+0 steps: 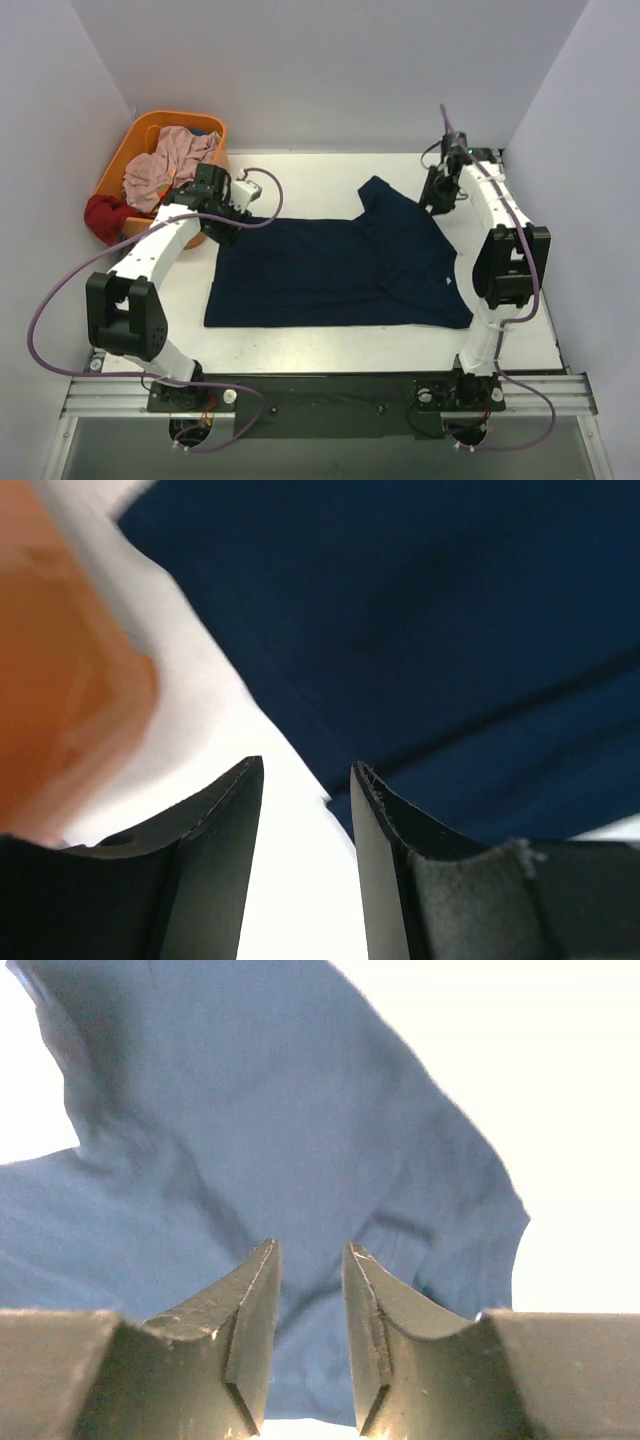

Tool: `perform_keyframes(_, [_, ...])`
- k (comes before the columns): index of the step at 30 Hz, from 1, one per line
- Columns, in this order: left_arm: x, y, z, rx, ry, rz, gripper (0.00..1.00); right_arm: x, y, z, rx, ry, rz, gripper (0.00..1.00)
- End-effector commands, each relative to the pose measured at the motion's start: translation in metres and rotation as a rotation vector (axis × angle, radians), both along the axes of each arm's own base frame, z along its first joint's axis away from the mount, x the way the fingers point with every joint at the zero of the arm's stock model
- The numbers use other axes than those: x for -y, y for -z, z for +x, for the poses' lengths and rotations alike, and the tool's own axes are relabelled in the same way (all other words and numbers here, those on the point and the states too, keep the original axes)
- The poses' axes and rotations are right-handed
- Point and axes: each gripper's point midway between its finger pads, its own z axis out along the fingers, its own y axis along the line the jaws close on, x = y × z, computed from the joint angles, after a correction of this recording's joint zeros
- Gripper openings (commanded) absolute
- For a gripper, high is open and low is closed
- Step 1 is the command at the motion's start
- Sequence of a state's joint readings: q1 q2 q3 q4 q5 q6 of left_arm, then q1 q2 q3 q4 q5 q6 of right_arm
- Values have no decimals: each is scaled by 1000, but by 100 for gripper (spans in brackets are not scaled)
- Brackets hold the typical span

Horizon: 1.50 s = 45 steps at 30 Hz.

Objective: Fold and stack the t-shirts
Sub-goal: Grap the side of the flattened tshirt furthest away from the robot with both arms

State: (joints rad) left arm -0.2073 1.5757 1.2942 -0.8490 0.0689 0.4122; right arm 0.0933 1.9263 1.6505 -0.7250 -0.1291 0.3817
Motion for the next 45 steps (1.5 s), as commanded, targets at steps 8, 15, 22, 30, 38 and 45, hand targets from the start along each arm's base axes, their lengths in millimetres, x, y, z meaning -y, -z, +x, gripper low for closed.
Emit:
perform_keyframes(8, [-2, -7, 110, 239, -190, -5, 50, 14, 27, 120, 100, -78, 31, 50])
perform_keyframes(15, [1, 8, 131, 245, -187, 3, 50, 47, 75, 94, -41, -113, -118, 50])
perform_keyframes(22, [13, 28, 141, 226, -144, -29, 50, 88, 83, 73, -106, -53, -134, 0])
perform_keyframes(30, [21, 48, 162, 202, -139, -40, 50, 132, 71, 50, -115, -8, -112, 0])
perform_keyframes(38, [35, 52, 197, 229, -160, -68, 50, 109, 29, 102, 99, 4, 60, 51])
perform_keyframes(45, [61, 65, 223, 216, -196, -149, 50, 88, 14, 186, 357, 123, 72, 61])
